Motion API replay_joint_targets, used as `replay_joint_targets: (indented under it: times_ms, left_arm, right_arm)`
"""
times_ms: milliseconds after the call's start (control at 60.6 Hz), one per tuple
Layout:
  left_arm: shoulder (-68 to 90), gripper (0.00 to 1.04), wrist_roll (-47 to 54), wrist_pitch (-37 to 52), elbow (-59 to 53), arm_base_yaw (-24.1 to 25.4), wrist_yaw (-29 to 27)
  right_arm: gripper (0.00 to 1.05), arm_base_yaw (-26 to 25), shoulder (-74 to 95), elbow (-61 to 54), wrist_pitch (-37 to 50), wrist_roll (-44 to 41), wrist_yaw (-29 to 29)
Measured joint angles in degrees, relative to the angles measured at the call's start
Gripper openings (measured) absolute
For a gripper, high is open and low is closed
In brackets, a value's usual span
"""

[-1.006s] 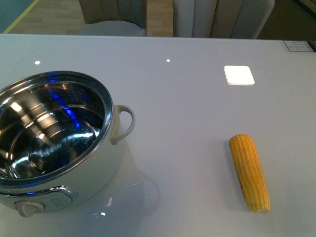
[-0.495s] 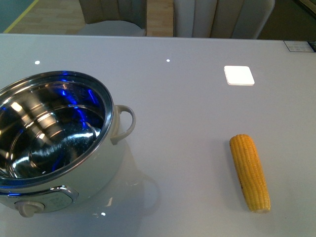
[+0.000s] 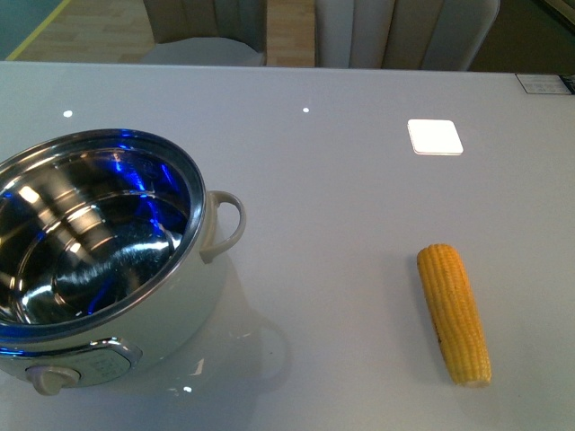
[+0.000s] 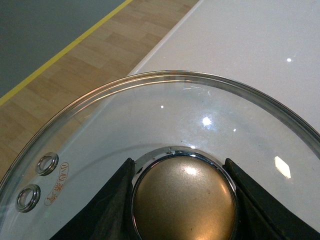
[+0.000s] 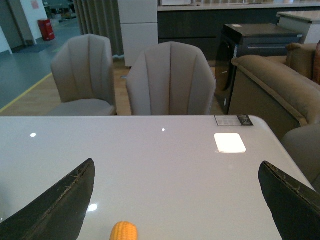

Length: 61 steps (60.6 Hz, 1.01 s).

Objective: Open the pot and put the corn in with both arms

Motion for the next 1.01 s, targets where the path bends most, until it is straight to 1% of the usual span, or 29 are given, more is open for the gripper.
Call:
replay_joint_targets:
  times_ms: [297,478,495,577,610,759,841,907,1006]
  left_arm:
    - [6.01,0.45,-1.16,2.45,1.49,-0.15,-0.09]
    - [6.08,0.45,-1.27,2.40,1.49,-0.11,1.44]
    - [6.08,0.46,-1.29,2.40,1.49,-0.11,1.49]
    - [6.01,0.60,-1.55,2.40,1.33,-0.04,2.21]
    - [5.90,0.64,-1.64,2.40,1.20,0.00,2.29]
    - [4.11,0.89,-2.19,2.40,-0.98,0.28,2.84]
    - [2.16,0.99,-2.38,2.40,-2.43,0.37,3.02]
    - [-0.33,0.97,-2.93,2.16,-3.82,0.44,3.23]
    - [-4.72,0.98,-3.67,1.22,-5.77,0.46,3.37]
  right_arm:
    - [0.96,0.00,0.00,0.00,0.00,0.00,0.00]
    - [0.96,0.00,0.00,0.00,0.00,0.00,0.00]
    - [0.96,0.00,0.00,0.00,0.00,0.00,0.00]
    - [0.96,0.00,0.00,0.00,0.00,0.00,0.00]
    - [0.96,0.00,0.00,0.00,0.00,0.00,0.02]
    - [0.96,0.00,0.00,0.00,0.00,0.00,0.00]
    - [0.96,0.00,0.00,0.00,0.00,0.00,0.02]
    - [0.96,0.00,0.00,0.00,0.00,0.00,0.02]
    - [0.96,0.00,0.00,0.00,0.00,0.00,0.00]
